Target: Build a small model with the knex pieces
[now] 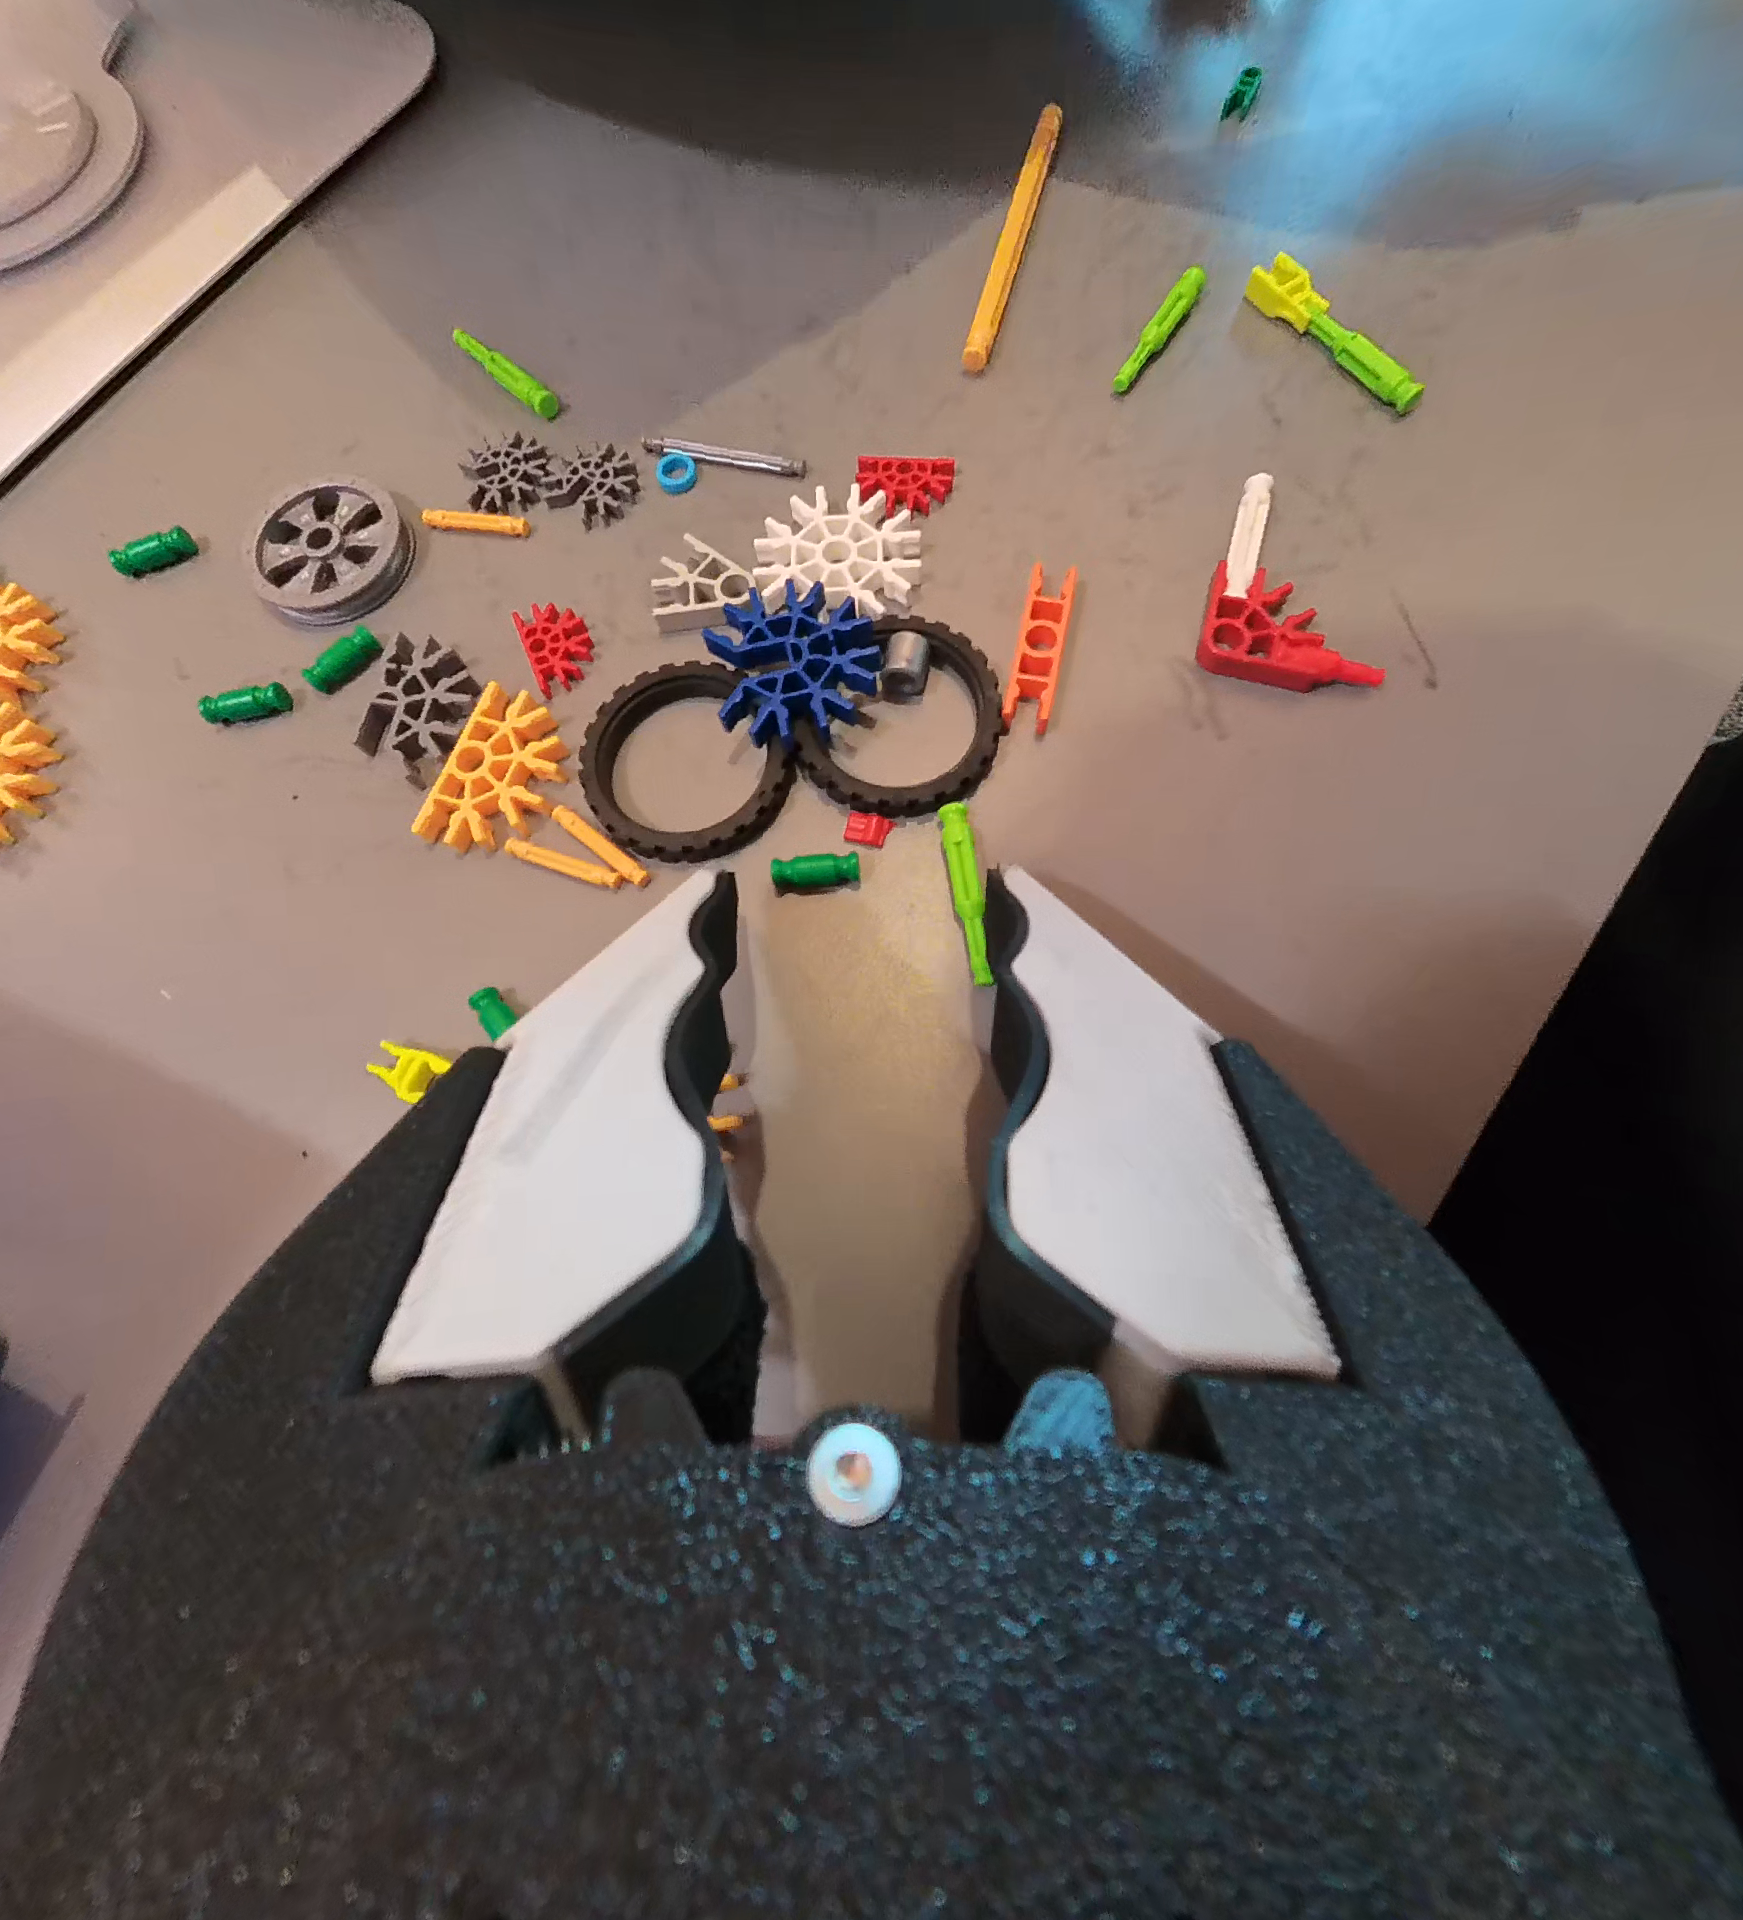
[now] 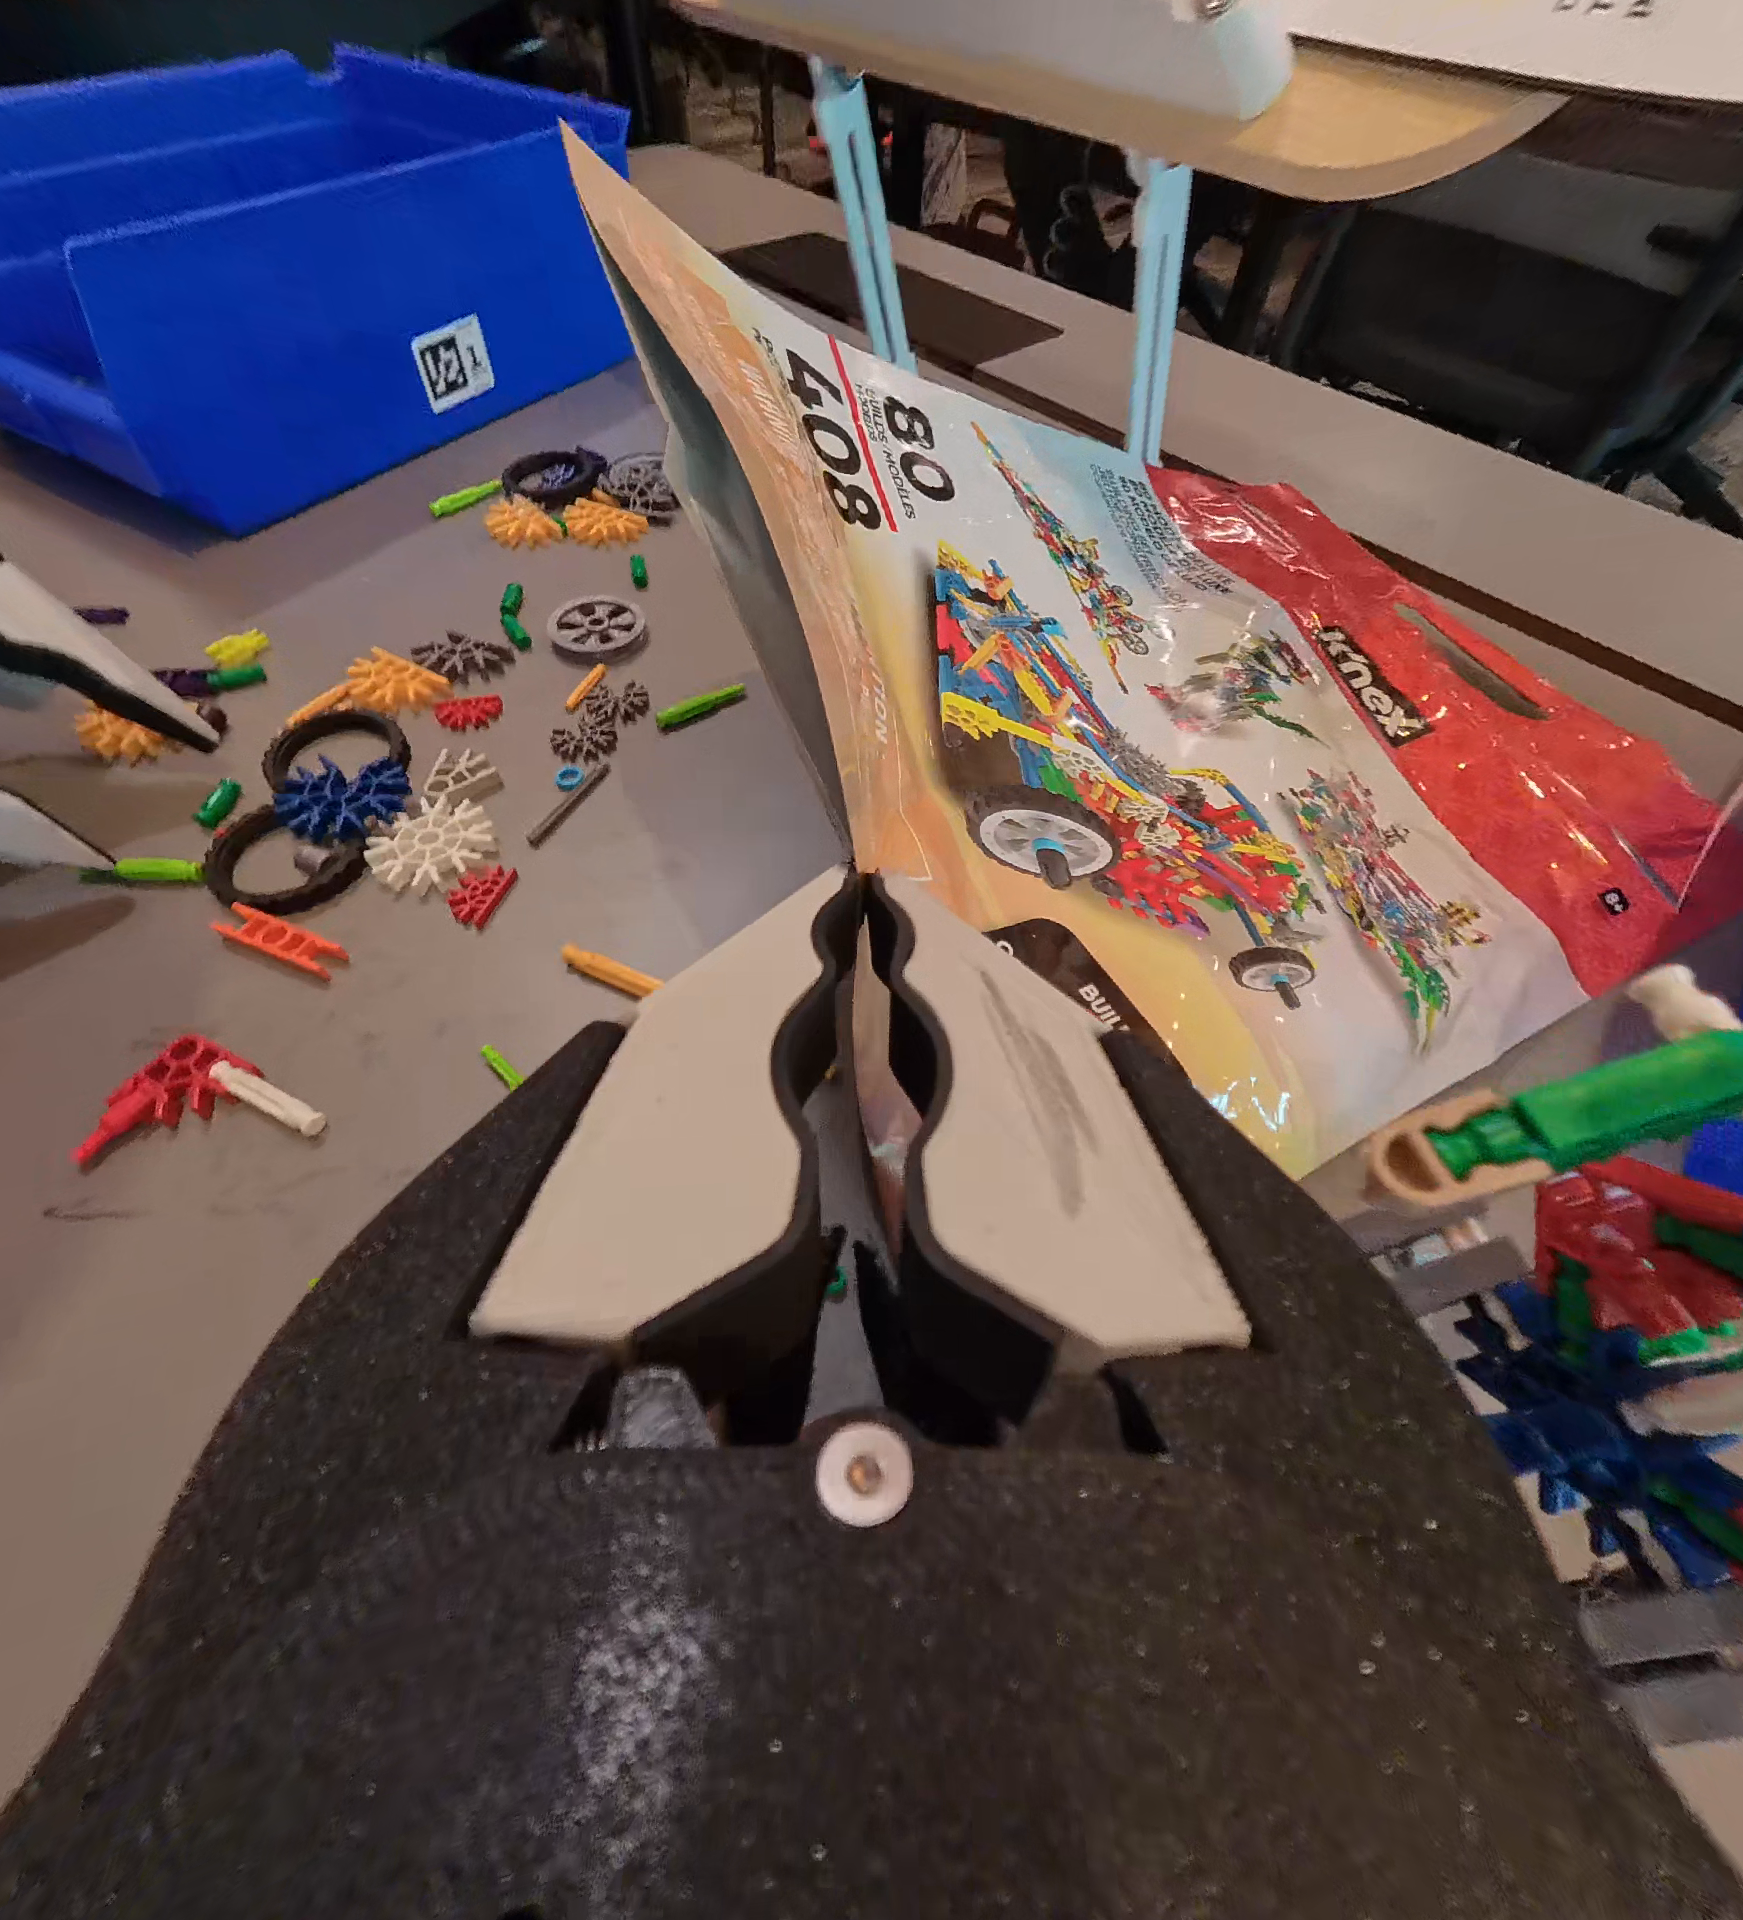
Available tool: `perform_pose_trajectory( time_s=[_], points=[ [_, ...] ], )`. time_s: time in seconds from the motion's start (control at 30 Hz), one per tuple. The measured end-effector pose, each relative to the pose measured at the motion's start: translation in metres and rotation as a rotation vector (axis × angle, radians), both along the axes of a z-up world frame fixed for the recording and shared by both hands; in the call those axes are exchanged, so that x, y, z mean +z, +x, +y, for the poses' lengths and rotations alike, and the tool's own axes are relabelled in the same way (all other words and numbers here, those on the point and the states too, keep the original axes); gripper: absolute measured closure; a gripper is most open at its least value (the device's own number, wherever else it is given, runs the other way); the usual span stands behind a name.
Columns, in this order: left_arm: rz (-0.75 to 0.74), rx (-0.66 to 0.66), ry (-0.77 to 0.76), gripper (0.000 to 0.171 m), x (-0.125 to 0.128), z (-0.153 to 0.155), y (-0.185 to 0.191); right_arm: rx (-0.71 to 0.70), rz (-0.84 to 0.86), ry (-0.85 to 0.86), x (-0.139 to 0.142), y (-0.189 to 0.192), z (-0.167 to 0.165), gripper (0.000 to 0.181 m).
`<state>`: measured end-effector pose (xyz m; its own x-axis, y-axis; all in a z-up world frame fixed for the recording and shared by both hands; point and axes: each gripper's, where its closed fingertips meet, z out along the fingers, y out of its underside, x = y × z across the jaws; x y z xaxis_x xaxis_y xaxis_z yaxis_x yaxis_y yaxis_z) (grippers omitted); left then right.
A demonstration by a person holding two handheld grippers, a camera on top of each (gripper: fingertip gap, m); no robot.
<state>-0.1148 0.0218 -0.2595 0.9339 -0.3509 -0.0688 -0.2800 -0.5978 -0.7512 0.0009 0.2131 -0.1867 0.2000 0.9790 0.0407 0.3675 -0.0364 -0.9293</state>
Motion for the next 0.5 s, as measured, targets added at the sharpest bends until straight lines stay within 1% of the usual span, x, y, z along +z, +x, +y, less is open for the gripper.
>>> perform_pose_trajectory(
  time_s=[0.23,0.5],
  points=[
    [0.008,0.001,0.001,0.123,0.001,0.003,-0.001,0.035,-0.031,0.043,-0.002,-0.001,-0.008,0.181],
    [0.016,0.007,0.016,0.122,0.007,0.008,-0.005,0.073,-0.091,0.067,-0.015,-0.001,-0.019,0.181]
  ],
)
